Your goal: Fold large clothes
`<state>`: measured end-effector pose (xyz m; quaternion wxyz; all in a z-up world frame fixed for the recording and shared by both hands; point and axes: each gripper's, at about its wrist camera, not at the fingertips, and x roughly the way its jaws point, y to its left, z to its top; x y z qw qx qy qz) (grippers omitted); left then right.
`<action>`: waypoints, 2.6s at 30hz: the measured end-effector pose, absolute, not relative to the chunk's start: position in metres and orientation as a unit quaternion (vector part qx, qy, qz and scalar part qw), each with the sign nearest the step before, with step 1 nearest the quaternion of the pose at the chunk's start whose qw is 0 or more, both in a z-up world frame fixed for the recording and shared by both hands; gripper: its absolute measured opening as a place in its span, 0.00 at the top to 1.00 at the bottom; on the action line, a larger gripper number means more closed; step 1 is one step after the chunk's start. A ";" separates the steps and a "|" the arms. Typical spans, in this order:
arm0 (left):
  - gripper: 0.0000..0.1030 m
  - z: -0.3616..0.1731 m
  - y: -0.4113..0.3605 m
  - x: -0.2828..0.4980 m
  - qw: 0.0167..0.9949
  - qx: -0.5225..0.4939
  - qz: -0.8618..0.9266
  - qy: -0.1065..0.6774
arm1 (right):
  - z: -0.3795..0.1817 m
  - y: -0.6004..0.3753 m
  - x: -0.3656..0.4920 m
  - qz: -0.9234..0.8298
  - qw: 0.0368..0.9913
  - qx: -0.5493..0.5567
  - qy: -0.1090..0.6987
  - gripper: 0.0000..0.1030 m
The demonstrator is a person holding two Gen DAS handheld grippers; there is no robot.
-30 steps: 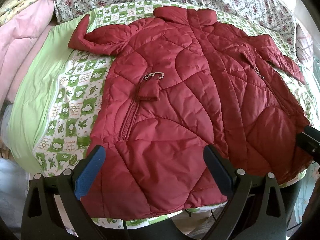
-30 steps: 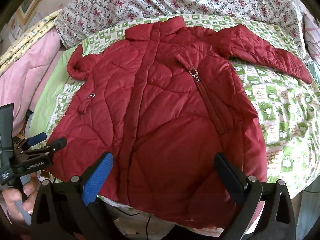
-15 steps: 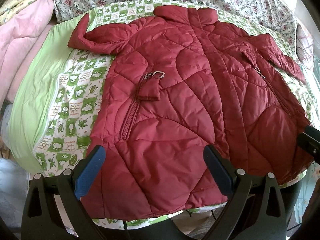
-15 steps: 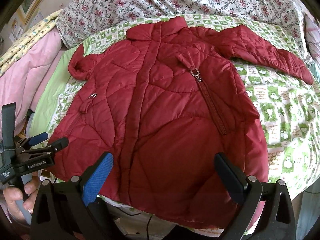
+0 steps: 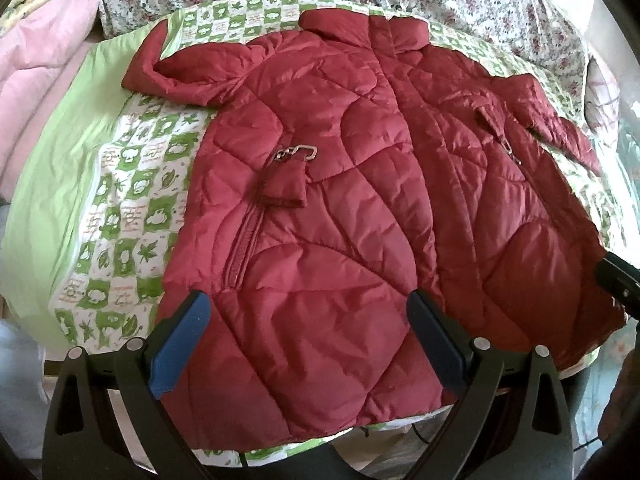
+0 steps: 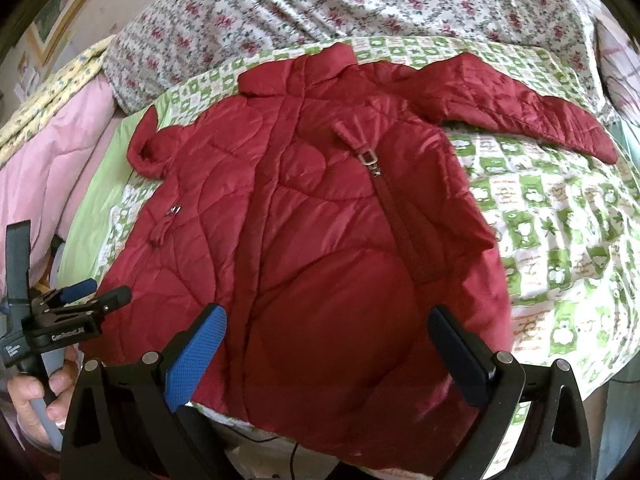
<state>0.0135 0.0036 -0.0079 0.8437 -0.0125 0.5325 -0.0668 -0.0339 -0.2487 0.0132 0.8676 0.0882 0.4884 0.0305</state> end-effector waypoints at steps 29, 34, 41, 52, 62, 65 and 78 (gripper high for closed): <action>0.04 0.000 0.008 0.086 0.865 0.024 -0.029 0.500 | 0.005 -0.530 0.029 -0.126 0.872 0.334 0.334 0.03; 0.04 0.005 0.018 0.101 0.877 -0.012 -0.018 0.481 | -0.017 -0.598 0.051 -0.179 0.849 0.380 0.320 0.19; 0.04 0.009 0.020 0.117 0.887 -0.022 -0.003 0.461 | -0.045 -0.651 0.077 -0.191 0.828 0.435 0.296 0.36; 0.04 -0.001 0.012 0.136 0.887 -0.026 -0.002 0.462 | -0.061 -0.674 0.108 -0.188 0.825 0.457 0.274 0.65; 0.04 -0.020 0.006 0.149 0.869 -0.011 -0.023 0.494 | 0.000 -0.615 0.129 -0.143 0.894 0.340 0.253 0.90; 0.04 -0.018 0.008 0.150 0.870 -0.015 -0.030 0.493 | 0.018 -0.585 0.139 -0.105 0.909 0.314 0.253 0.90; 0.04 -0.008 0.021 0.154 0.871 -0.031 -0.073 0.485 | 0.057 -0.392 0.195 0.100 0.916 0.239 0.306 0.92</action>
